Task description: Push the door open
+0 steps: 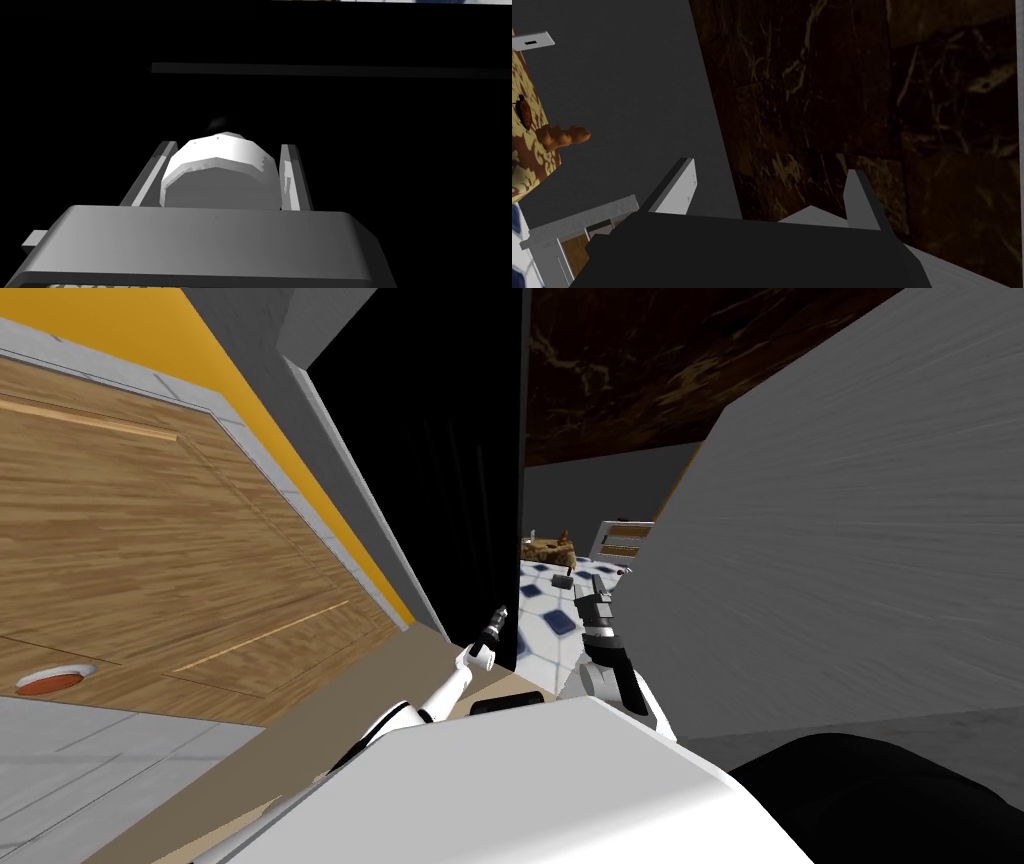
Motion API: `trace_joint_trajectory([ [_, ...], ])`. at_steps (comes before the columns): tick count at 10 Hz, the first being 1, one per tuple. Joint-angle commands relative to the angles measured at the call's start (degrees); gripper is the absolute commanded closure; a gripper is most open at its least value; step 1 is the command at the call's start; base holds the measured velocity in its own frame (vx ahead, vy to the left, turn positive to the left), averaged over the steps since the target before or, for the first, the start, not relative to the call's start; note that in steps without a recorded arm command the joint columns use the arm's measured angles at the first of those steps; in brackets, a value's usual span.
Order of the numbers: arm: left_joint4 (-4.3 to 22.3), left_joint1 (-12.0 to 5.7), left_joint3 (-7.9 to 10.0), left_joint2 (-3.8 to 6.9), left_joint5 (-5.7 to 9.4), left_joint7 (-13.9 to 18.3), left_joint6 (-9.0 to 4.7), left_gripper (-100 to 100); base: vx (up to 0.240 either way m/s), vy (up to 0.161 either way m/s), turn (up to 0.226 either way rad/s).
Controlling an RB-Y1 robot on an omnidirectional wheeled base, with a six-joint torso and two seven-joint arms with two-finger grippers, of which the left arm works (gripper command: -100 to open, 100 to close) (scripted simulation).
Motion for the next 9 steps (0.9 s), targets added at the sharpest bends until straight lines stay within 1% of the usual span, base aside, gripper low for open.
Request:
trace_joint_trajectory([
  [1,-0.65,-0.35,1.09,0.56,0.08,-0.38,-0.02,100,0.11,-0.121,0.044],
  [3,-0.36,-0.42,2.27,1.06,0.2,-0.65,-0.08,100,0.137,-0.152,0.036],
  [4,-0.15,-0.48,3.14,1.38,0.29,-0.85,-0.13,100,0.124,-0.162,0.034],
  [6,0.09,-0.54,4.09,1.66,0.38,-1.07,-0.18,100,0.107,-0.14,0.066],
  [7,0.33,-0.6,5.06,1.93,0.48,-1.3,-0.24,100,0.146,-0.157,0.072],
  [8,0.45,-0.63,5.57,2.04,0.53,-1.42,-0.26,100,0.132,-0.142,0.069],
  [9,0.71,-0.69,6.59,2.26,0.63,-1.66,-0.32,100,0.139,-0.175,0.061],
])
